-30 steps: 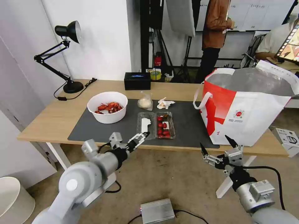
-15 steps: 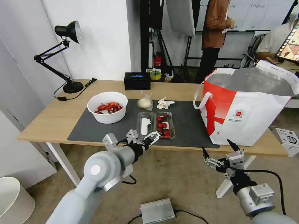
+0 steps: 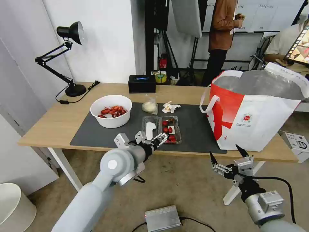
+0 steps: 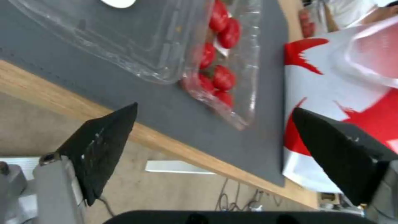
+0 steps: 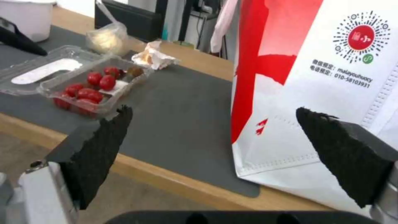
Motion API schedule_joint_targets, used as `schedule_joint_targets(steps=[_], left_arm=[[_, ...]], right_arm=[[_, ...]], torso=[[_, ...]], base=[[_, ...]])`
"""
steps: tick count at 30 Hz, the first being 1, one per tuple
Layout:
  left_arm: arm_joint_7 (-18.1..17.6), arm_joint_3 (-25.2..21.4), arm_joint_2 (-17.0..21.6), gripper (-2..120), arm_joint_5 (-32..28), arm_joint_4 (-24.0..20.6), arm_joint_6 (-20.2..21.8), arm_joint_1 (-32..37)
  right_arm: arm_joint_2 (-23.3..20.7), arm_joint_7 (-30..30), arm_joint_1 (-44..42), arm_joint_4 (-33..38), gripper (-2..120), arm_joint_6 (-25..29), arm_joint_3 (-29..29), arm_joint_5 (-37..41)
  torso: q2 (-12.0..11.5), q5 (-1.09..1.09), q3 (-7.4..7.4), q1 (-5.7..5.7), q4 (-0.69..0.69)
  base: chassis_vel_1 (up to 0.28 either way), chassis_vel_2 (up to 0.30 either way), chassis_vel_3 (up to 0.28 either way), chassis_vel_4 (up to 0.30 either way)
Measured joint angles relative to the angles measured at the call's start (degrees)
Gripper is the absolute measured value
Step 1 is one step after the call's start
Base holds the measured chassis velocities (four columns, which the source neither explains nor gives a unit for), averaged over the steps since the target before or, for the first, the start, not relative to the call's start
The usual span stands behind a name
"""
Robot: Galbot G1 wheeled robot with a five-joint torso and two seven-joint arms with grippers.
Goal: Pick up the trash from the table and place it into the takeout bag.
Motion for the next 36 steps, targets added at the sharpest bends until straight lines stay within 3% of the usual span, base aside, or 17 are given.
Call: schedule_joint_targets(steps=[8,36], left_arm=[[-2.0,1.2,-1.2,100,1.0,2.5,-1.2,-2.1],[-2.6,1.1,-2.4,100,2.6,4.6,-2.9,-3.1]], right_arm=[[-0.1,0.0,0.6,-0.6,100,0.3,-0.1,0.0],[0.4,0.0,1.6,-2.3,100,0.6,-1.3,-0.3]], torso=[[0.0,0.00,0.00,0.00,0.00],[0.0,-0.01,-0.01,-0.02,-0.02]], base=[[0.000,0.000,0.000,0.000],[0.000,0.000,0.000,0.000]])
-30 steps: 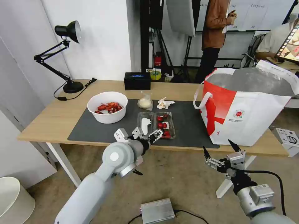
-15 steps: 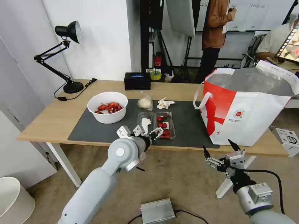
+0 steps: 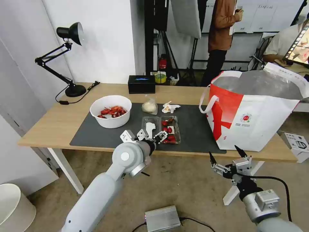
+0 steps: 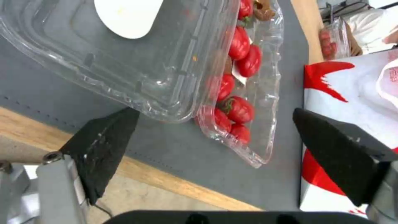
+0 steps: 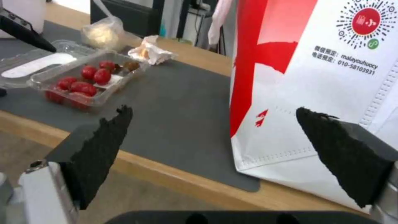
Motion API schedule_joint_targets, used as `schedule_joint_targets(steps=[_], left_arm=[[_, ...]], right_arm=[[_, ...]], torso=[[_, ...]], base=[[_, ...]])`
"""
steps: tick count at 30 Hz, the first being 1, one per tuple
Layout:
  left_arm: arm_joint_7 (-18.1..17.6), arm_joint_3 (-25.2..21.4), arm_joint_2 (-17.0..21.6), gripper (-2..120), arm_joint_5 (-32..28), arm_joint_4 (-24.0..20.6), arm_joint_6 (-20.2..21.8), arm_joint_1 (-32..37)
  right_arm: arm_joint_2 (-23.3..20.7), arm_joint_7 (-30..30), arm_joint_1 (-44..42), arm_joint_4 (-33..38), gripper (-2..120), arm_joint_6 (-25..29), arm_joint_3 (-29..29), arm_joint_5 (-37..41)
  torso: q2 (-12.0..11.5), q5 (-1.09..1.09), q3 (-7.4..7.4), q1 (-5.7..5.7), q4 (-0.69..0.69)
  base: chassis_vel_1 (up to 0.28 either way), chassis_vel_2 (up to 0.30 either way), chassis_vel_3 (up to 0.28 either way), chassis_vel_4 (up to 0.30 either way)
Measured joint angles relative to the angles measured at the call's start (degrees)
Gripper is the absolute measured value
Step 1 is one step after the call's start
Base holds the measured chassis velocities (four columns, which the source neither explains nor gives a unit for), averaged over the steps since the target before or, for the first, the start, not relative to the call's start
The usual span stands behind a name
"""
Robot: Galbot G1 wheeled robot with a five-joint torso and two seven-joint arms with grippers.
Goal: Pick up the trash from the table and place it into the takeout bag.
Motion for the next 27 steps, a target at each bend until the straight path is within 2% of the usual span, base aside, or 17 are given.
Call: schedule_joint_targets(steps=[15,27], left_arm=[[-0.7,-1.6,0.5,100,0.3,-1.6,-1.3,1.1],[-0.4,-2.5,0.5,100,1.5,-2.3,-3.0,2.2]], right_arm=[[0.6,-0.1,0.3,-0.8,100,0.1,-0.7,-0.8],[1.3,-0.2,0.4,-1.2,100,0.1,-1.7,-1.9]], torso=[[0.0,0.01,0.03,0.03,0.05],[0.0,0.01,0.02,0.03,0.02]], base=[[0.000,0.000,0.000,0.000],[0.000,0.000,0.000,0.000]])
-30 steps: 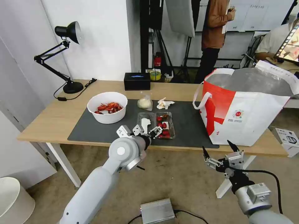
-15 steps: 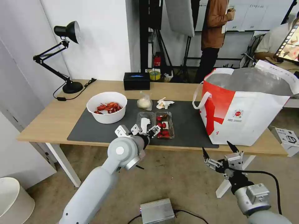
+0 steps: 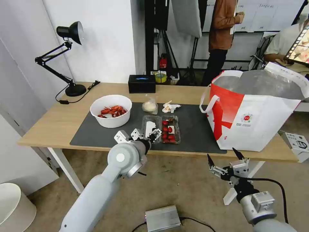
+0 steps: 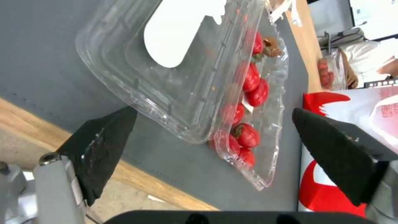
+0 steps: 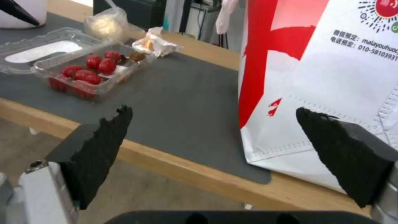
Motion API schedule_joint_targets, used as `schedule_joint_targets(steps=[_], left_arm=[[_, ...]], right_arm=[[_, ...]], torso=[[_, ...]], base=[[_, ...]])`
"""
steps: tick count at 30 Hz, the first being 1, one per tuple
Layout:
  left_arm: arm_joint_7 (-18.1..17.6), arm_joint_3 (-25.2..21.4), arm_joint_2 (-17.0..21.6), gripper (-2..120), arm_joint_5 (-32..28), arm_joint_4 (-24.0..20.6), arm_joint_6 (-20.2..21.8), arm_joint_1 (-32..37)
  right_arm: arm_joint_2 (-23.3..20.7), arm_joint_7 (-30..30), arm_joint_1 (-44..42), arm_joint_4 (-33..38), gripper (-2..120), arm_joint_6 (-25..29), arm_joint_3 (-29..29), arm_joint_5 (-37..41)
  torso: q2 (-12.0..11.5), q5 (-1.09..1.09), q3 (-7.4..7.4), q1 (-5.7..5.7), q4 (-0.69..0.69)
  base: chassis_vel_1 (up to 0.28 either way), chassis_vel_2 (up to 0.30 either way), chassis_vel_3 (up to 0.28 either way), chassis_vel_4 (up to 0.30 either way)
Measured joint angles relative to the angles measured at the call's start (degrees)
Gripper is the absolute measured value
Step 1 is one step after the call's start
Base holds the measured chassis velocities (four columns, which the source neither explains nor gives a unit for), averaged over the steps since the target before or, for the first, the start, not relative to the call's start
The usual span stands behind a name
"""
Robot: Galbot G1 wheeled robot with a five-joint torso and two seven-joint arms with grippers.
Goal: Pick up the trash from the table and place it into the takeout bag.
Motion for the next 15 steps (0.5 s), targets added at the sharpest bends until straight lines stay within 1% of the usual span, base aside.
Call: schedule_joint_targets(steps=[7,15], left_arm=[[0.5,-0.9,0.3,100,1.1,-1.1,-1.2,1.1],[2.4,-1.4,0.0,100,3.4,-1.8,-3.4,2.2]], right_arm=[[0.3,-0.2,0.0,-0.4,100,1.2,-0.5,-0.6],[0.7,-0.2,0.2,-0.8,100,1.4,-1.2,-1.0]], torso=[[0.0,0.00,-0.01,-0.01,0.00],[0.0,0.00,-0.01,-0.01,0.00]], base=[[0.000,0.000,0.000,0.000],[0.000,0.000,0.000,0.000]])
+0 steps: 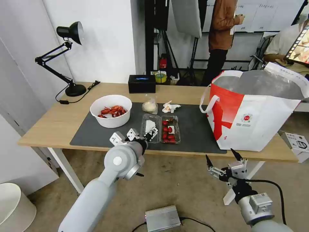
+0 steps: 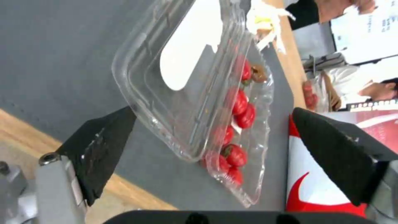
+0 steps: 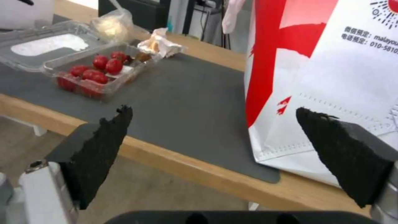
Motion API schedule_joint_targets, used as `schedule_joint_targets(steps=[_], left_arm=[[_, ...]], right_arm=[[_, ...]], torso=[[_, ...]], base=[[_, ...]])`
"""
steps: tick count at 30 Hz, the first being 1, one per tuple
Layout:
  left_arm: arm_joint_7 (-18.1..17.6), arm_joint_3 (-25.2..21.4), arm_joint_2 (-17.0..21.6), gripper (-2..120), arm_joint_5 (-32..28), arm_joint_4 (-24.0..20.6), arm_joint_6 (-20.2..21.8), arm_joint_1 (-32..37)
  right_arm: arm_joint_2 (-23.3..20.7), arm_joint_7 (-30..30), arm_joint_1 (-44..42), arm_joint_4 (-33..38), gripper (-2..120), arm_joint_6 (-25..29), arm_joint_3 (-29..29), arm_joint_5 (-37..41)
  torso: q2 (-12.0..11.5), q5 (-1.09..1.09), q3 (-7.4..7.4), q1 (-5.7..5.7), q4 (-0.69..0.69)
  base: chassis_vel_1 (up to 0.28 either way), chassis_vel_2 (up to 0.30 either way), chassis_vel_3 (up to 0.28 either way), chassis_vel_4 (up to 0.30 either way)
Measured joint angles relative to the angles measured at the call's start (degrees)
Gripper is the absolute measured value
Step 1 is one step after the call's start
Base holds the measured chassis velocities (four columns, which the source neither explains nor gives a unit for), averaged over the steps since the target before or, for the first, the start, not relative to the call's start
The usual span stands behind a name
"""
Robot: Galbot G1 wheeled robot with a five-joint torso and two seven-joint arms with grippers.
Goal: Pick up the trash from the table and place it into the takeout bag.
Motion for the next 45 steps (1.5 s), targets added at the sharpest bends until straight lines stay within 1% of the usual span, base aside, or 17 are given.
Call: schedule_joint_targets(steps=[3,7,11,13,16,20,24,25,28,39,45], left_arm=[[0.8,-0.1,0.0,100,0.7,-0.2,-0.8,0.2],[2.8,-0.3,0.2,100,1.3,-1.1,-2.4,0.2],[3.8,-0.5,0.2,100,1.4,-2.0,-3.0,0.6],[4.2,-0.5,0.3,100,1.3,-2.2,-3.0,0.8],[5.5,-0.4,0.4,100,1.0,-3.9,-3.0,1.4],[6.2,0.2,0.5,100,0.6,-5.0,-3.0,1.6],[6.8,0.5,0.6,100,0.3,-5.2,-3.0,1.7],[7.6,1.2,0.6,100,0.2,-5.3,-3.0,1.6],[8.3,2.3,0.5,100,0.2,-5.2,-2.9,1.2],[8.5,4.7,-0.2,100,0.1,-3.6,-2.9,-1.2],[8.5,5.2,-0.3,100,0.2,-3.0,-2.8,-1.7]], right_arm=[[0.3,0.0,0.0,-0.1,100,0.0,-0.3,-0.3],[0.6,-0.1,0.0,-0.2,100,0.1,-0.5,-0.6],[0.7,-0.1,0.0,-0.2,100,0.1,-0.6,-0.7],[0.8,-0.1,0.1,-0.2,100,0.1,-0.6,-0.7],[0.9,-0.2,0.2,-0.3,100,0.2,-0.8,-0.7],[1.1,-0.2,0.2,-0.3,100,0.2,-0.9,-0.9],[1.3,-0.2,0.3,-0.3,100,0.2,-0.9,-0.9],[1.6,-0.2,0.3,-0.3,100,0.2,-1.0,-1.0],[1.8,-0.2,0.2,-0.3,100,0.3,-0.9,-1.0],[1.5,-0.2,0.5,-0.5,100,0.6,-0.4,-0.7],[1.2,-0.2,0.7,-0.8,100,0.7,-0.5,-0.6]], torso=[[0.0,0.00,0.00,0.00,0.00],[0.0,0.00,0.00,0.00,0.00],[0.0,0.00,0.00,0.00,-0.01],[0.0,0.00,0.00,0.00,-0.01],[0.0,0.00,0.00,0.00,0.00],[0.0,0.00,0.00,0.00,0.00],[0.0,0.00,0.00,0.00,0.00],[0.0,0.00,0.00,0.00,0.00],[0.0,0.00,0.00,0.00,0.00],[0.0,0.00,0.00,0.00,0.00],[0.0,0.00,0.00,0.00,0.00]], base=[[0.000,0.000,0.000,0.000],[0.000,0.000,0.000,0.000],[0.000,0.000,0.000,0.000],[0.000,0.000,0.000,0.000],[0.000,0.000,0.000,0.000],[0.000,0.000,0.000,0.000],[0.000,0.000,0.000,0.000],[0.000,0.000,0.000,0.000],[0.000,0.000,0.000,0.000],[0.000,0.000,0.000,0.000],[0.000,0.000,0.000,0.000]])
